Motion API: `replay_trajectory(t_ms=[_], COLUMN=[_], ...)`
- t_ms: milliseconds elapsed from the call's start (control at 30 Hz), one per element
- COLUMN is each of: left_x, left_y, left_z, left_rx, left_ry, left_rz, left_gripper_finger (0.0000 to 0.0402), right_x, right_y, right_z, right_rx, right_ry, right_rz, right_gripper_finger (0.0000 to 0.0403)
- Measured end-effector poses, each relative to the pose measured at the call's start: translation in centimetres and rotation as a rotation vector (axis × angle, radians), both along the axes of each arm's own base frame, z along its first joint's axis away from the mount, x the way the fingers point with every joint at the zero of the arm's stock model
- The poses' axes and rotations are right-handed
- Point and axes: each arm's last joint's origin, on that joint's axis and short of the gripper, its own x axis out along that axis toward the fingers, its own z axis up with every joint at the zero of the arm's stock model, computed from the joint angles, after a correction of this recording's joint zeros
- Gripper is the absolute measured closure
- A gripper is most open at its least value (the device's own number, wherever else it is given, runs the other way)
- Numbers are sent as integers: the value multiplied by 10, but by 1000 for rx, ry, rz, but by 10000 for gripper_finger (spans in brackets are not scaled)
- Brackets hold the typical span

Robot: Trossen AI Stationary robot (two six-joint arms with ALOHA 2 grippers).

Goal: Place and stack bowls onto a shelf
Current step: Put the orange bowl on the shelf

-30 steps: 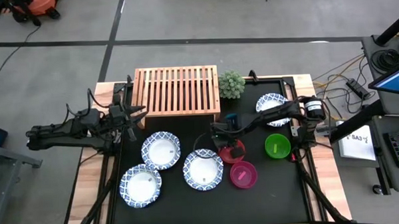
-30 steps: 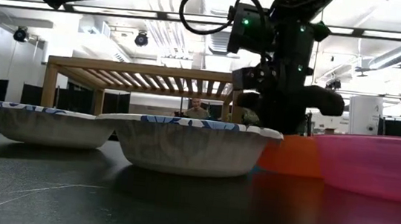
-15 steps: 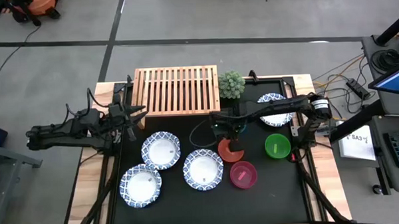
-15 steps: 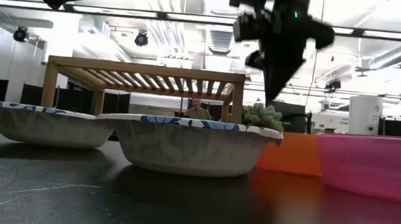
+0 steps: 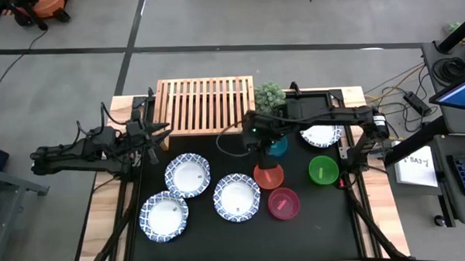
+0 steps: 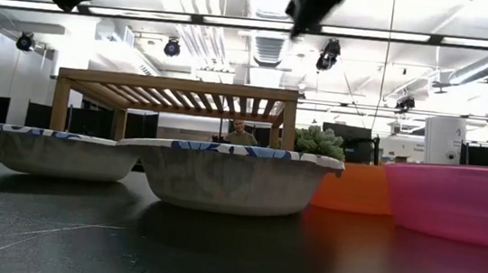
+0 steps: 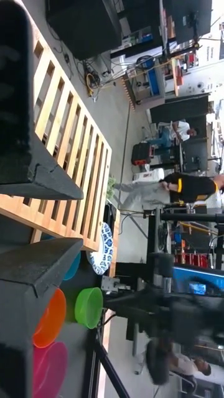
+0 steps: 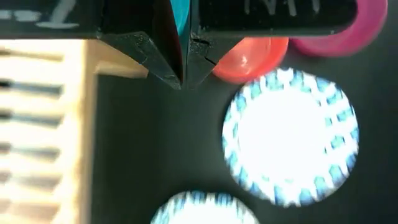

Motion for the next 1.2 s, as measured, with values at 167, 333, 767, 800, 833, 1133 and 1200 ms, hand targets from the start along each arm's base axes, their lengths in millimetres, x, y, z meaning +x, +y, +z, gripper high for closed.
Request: replay_trajectory(t_ms=[167, 333, 767, 800, 833, 1133, 1200], left_x=[-1, -4, -5, -5, -5, -4, -4], left_y=[0, 0, 0, 0, 0, 0, 0], left_z=[5, 12, 11, 11, 11, 11, 11], left_rx=[-11, -38, -43, -42, -42, -41, -41], left_ry=[-19, -55, -36, -34, -34, -33, -34], left_rz=[0, 0, 0, 0, 0, 0, 0], left_gripper_finger=[310, 310, 310, 310, 310, 310, 310], right_x=[3, -3, 6, 7, 8, -5, -6], right_y=[-8, -39, -23, -17, -10, 21, 20], right_z=[42, 66, 9, 0, -11, -101, -111], right_rx=[-19, -56, -87, -82, -75, -109, -97], right_ry=[-188, -288, -105, -82, -52, 193, 196], right_rz=[-83, -262, 8, 23, 37, 29, -17], right_gripper_finger=[391, 391, 391, 391, 391, 390, 390])
